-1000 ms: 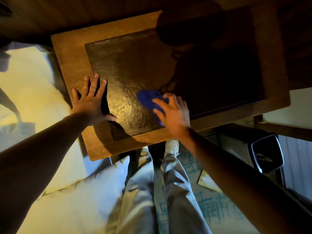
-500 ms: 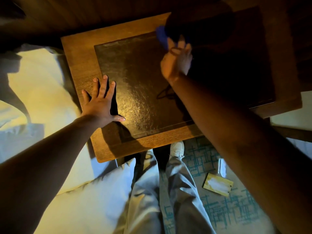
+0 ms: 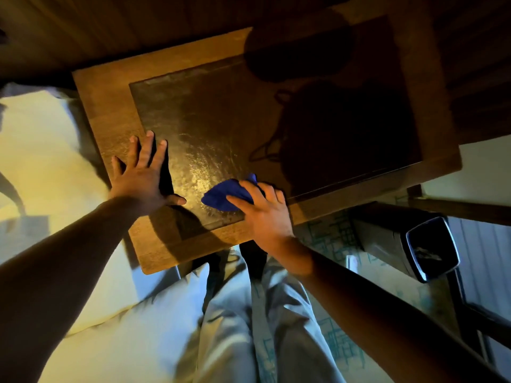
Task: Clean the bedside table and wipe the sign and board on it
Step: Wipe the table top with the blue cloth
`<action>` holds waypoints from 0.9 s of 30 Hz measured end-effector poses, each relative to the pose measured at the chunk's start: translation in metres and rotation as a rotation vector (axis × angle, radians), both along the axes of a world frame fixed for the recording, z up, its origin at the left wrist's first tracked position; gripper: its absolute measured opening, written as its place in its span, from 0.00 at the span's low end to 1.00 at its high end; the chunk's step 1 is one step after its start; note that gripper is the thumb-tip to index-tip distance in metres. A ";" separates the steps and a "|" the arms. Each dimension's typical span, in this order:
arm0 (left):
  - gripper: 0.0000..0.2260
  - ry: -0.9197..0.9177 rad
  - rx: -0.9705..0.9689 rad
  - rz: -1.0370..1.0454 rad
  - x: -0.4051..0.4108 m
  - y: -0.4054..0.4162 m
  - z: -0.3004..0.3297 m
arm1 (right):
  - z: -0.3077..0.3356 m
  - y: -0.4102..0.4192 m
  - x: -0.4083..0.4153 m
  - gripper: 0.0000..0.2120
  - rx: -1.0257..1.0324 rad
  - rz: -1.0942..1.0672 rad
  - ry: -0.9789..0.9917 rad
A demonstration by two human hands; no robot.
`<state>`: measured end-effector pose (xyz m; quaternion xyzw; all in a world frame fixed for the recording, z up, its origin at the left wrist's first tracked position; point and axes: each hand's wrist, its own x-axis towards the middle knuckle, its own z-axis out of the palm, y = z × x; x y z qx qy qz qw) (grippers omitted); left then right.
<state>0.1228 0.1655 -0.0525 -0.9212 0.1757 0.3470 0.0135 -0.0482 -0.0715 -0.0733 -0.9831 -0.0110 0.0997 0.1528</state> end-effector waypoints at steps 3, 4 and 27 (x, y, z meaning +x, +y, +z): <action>0.64 -0.015 0.010 -0.001 -0.002 -0.002 0.002 | 0.005 -0.037 -0.024 0.26 -0.046 -0.061 0.024; 0.64 -0.021 0.020 -0.003 -0.002 -0.003 0.003 | 0.007 -0.051 -0.030 0.27 -0.068 -0.093 0.062; 0.58 -0.080 -0.006 -0.158 -0.040 -0.103 -0.006 | 0.016 -0.173 -0.049 0.28 0.001 -0.833 0.126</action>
